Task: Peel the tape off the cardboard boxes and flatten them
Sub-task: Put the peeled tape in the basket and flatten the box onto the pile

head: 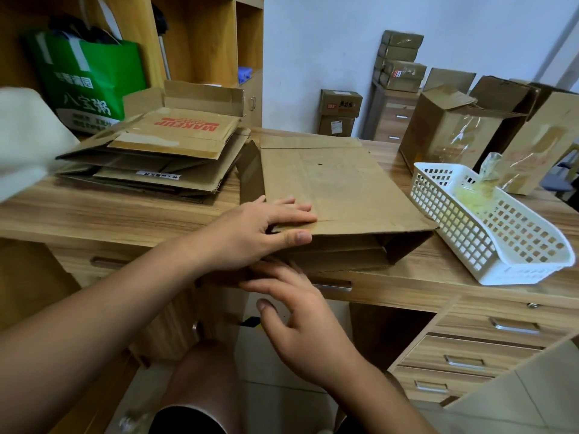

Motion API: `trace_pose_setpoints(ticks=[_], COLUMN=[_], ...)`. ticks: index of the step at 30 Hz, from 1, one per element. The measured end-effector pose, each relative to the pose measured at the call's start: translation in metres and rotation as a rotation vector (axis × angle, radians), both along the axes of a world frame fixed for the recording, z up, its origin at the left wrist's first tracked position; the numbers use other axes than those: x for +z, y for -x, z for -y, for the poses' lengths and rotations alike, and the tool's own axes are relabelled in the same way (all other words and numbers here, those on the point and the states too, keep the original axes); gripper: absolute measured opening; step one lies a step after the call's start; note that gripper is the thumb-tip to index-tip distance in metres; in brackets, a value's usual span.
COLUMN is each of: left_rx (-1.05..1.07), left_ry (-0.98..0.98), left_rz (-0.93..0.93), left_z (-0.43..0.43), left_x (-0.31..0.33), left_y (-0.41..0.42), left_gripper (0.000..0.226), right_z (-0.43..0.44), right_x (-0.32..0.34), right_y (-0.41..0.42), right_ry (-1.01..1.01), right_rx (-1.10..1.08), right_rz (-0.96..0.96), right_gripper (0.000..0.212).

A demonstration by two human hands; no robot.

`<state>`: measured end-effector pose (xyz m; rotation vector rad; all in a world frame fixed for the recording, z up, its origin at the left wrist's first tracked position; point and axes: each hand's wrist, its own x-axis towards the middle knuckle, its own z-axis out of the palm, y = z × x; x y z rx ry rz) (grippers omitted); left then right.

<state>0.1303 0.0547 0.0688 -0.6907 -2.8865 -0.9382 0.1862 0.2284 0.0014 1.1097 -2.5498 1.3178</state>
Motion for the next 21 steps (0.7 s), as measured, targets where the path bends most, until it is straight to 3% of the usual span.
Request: trace_pose_setpoints(ticks=[11,17,21], left_rx=[-0.121,-0.142,-0.153], left_ry=[0.273,0.337,0.371], left_rz=[-0.068,-0.058,-0.023], left_z=[-0.014,-0.018,-0.018], left_x=[-0.024,-0.033,-0.033], left_y=[0.005,0.009,0.009], left_gripper=[0.066,0.066,0.063], right_z=[-0.059,-0.085,-0.098], right_x=[0.035,0.056,0.055], right_y=[0.023,0.053,0.087], right_ry=[0.243,0.165,-0.038], right_rx=[-0.213,-0.374,-0.525], right_rz=[-0.178,-0.279,-0.221], right_gripper=[0.029,0.03,0.036])
